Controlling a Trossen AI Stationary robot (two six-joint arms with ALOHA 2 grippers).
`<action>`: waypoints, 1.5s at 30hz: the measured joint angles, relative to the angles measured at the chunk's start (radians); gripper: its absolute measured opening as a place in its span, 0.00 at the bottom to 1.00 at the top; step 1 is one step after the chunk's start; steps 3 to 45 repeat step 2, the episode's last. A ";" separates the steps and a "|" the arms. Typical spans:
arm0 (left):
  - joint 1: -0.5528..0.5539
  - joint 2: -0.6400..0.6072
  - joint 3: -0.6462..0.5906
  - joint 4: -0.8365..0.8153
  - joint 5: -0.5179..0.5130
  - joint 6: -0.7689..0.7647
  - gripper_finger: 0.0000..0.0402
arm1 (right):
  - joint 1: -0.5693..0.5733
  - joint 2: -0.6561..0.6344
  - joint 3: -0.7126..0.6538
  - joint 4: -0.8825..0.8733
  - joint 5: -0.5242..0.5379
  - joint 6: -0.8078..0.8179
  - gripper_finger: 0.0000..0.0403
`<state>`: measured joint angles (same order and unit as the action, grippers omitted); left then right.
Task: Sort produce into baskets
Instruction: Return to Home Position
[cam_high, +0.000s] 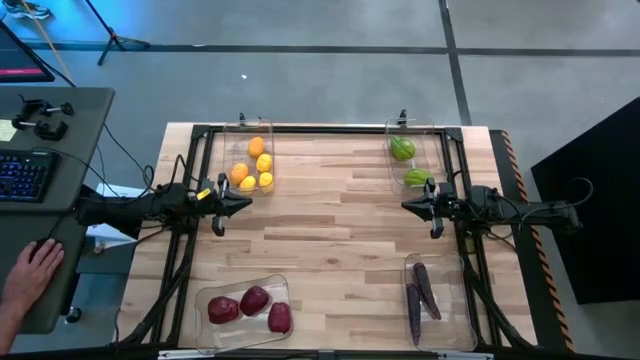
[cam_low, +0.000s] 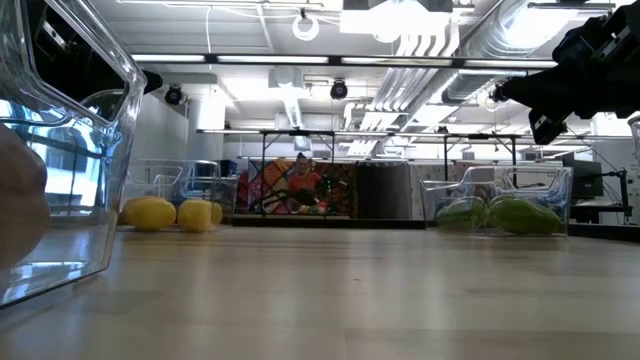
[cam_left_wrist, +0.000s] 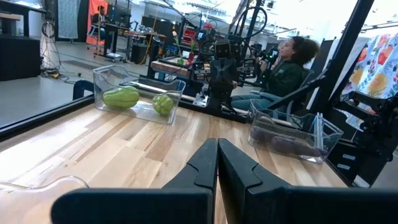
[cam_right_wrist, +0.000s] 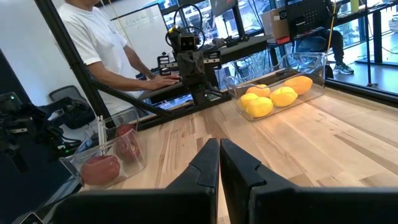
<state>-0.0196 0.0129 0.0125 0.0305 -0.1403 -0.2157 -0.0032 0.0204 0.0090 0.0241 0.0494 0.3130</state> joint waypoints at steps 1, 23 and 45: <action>0.000 0.000 0.000 0.000 0.000 0.000 0.00 | 0.000 0.000 0.000 0.000 0.000 0.000 0.01; 0.000 0.000 0.000 0.000 0.000 0.000 0.00 | 0.000 0.000 0.000 0.000 0.000 0.000 0.01; 0.000 0.000 0.000 0.000 0.000 0.000 0.00 | 0.000 0.000 0.000 0.000 0.000 0.000 0.01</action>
